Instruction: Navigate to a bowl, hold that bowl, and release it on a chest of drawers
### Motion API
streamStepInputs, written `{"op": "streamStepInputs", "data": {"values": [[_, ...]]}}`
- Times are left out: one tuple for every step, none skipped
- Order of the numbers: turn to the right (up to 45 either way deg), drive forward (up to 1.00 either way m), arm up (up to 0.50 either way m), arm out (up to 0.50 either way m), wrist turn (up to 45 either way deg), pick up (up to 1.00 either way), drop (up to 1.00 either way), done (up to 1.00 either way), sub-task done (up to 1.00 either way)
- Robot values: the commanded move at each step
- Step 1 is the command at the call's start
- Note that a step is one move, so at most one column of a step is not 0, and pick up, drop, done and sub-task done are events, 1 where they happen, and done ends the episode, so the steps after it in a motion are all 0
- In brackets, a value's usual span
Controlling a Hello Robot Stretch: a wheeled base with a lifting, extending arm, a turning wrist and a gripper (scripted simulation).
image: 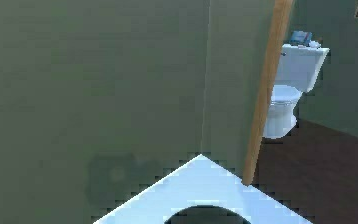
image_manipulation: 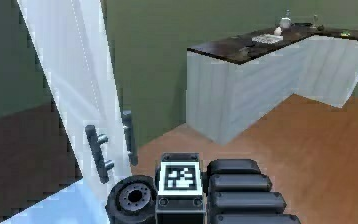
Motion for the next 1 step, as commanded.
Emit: {"op": "streamStepInputs", "data": {"values": [[24.0, 0.0, 0.0, 0.0, 0.0, 0.0, 0.0, 0.0, 0.0]]}}
